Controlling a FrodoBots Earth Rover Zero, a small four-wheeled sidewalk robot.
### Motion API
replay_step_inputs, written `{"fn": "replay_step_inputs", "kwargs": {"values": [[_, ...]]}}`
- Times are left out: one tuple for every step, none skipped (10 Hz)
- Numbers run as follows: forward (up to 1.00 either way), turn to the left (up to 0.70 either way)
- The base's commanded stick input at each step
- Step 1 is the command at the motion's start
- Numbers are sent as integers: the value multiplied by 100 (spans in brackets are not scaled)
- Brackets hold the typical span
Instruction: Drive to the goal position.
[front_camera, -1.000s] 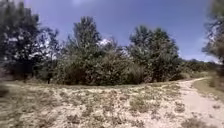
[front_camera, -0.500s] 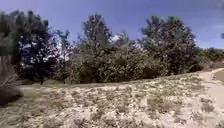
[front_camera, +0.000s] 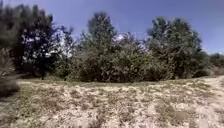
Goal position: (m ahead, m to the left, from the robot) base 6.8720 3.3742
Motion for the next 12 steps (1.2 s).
{"fn": "replay_step_inputs", "kwargs": {"values": [[50, 0], [50, 0], [50, 0], [50, 0], [50, 0], [50, 0], [50, 0], [50, 0], [50, 0], [50, 0], [50, 0], [50, 0]]}}
